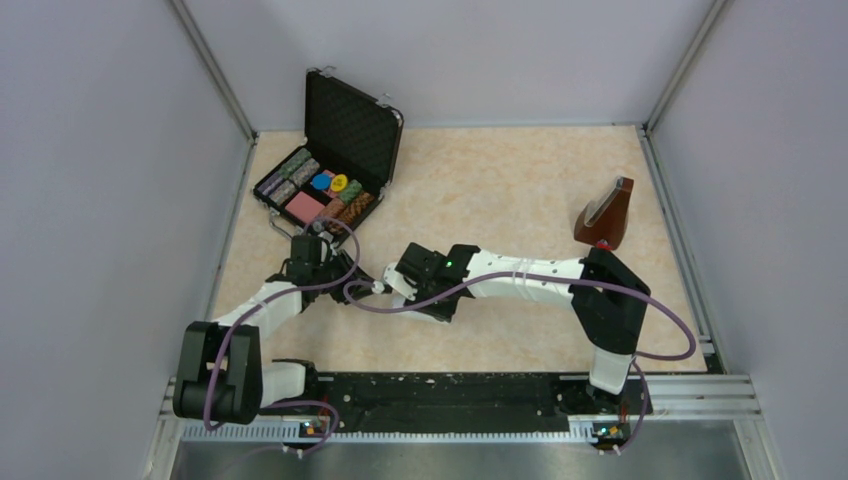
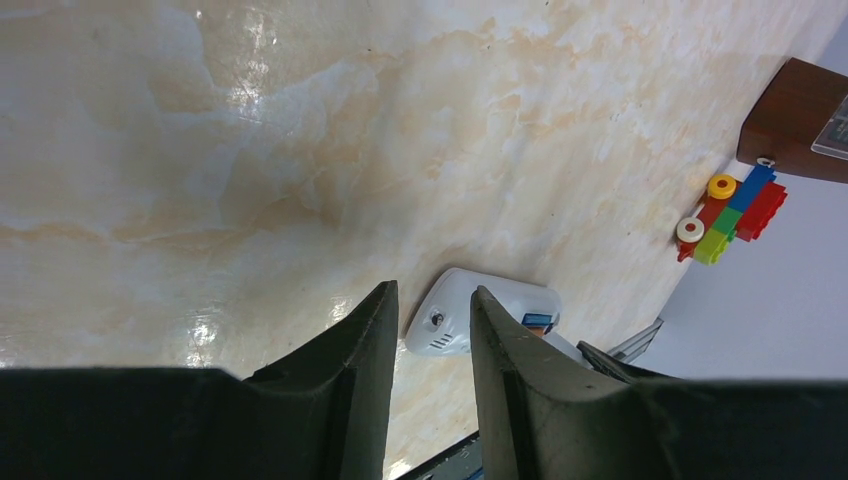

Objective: Load the batteries into the remote control

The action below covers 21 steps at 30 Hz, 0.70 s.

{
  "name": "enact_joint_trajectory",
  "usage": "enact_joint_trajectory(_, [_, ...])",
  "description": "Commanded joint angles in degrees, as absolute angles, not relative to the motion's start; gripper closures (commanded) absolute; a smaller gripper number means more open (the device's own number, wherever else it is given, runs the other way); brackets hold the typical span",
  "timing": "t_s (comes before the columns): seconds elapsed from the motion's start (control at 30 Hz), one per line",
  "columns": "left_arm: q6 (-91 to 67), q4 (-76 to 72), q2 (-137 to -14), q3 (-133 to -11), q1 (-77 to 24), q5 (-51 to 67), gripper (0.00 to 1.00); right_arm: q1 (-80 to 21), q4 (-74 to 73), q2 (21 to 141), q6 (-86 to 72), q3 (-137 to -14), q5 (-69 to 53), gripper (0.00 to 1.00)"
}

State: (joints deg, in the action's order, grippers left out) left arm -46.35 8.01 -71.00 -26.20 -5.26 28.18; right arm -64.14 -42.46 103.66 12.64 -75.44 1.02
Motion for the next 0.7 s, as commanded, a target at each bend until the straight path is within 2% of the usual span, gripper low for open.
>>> enact_joint_trajectory(0.0, [-45.96, 7.12, -69.9, -25.72, -4.75, 27.54, 0.62, -65.31, -42.8, 103.25, 13.97, -75.95, 0.32, 0.82])
enact_joint_trajectory(0.67, [-45.64, 6.86, -70.25, -25.59, -3.96, 28.04, 0.63, -65.36, -42.13, 106.65, 15.52, -77.26, 2.49, 0.82])
